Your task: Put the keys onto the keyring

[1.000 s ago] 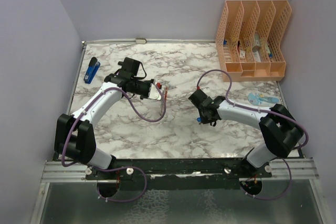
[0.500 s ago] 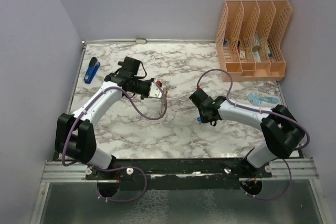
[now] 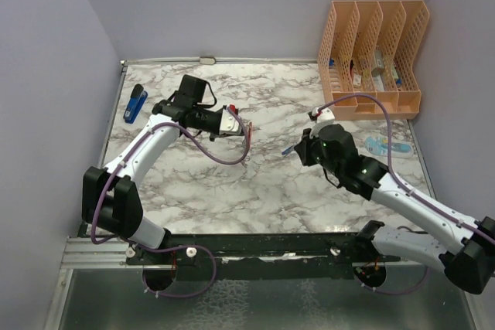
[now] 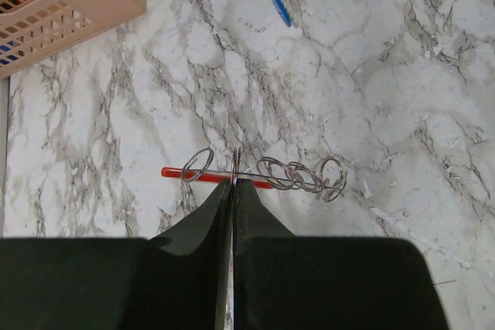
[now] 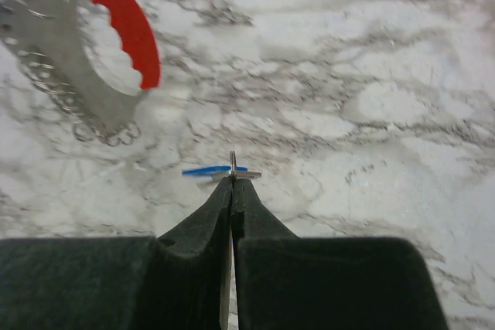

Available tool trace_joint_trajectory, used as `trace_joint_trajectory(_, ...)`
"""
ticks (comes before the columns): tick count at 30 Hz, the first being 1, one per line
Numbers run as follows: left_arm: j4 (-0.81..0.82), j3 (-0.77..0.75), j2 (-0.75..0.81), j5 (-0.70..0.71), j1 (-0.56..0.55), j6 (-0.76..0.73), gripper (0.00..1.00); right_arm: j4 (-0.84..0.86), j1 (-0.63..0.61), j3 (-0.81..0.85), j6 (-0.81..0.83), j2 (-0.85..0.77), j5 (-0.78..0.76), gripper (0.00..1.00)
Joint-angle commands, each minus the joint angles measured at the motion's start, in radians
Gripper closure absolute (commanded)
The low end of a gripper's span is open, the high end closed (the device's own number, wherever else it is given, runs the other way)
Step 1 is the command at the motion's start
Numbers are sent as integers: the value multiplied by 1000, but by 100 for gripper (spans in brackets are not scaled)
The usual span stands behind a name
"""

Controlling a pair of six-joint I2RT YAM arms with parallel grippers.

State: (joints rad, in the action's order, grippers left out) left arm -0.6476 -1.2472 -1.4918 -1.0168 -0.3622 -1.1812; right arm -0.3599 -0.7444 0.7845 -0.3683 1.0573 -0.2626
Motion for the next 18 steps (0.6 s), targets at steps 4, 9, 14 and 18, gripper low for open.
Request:
trace_joint_trajectory(4, -1, -62, 7, -61, -4, 56, 100, 288, 2, -45, 43, -86, 250, 99)
trace_joint_trajectory(9, 93, -63, 15, -43, -4, 210, 100, 374, 2, -14, 24, -16, 359, 99)
trace_joint_trajectory(14, 132, -53, 29, 28, -9, 261, 100, 483, 2, -5, -32, 33, 425, 99)
trace_joint_trajectory(18, 144, -45, 36, 32, -11, 286, 100, 553, 2, -2, -66, 63, 443, 99)
